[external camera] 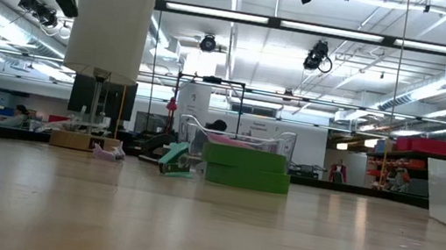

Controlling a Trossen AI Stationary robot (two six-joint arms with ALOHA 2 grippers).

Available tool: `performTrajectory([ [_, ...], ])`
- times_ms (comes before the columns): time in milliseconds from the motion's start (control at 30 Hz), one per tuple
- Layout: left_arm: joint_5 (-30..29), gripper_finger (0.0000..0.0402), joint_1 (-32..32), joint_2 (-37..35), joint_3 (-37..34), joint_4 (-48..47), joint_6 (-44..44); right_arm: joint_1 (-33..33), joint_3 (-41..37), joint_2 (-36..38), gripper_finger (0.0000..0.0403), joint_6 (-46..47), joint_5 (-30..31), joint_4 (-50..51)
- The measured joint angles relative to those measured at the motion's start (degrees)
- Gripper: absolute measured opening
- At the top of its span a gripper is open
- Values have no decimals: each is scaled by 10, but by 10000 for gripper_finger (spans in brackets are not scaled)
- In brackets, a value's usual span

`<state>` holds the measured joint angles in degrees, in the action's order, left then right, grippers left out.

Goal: Pick and place Stapler, Stapler remover, tape
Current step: Put the pink tape into the bottom transparent bin

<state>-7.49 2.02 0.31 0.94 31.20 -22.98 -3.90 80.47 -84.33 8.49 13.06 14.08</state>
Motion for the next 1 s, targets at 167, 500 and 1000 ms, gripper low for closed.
performTrajectory([
  [167, -2, 30, 0, 11, 46, -1, -37, 0, 0, 0, 55, -2, -5, -11],
  [500, -27, 77, 0, 155, 152, -18, -19, 0, 0, 0, 55, -1, -6, -12],
  [1000, -27, 279, 0, 424, 333, -12, -34, 0, 0, 0, 55, -35, 5, -22],
])
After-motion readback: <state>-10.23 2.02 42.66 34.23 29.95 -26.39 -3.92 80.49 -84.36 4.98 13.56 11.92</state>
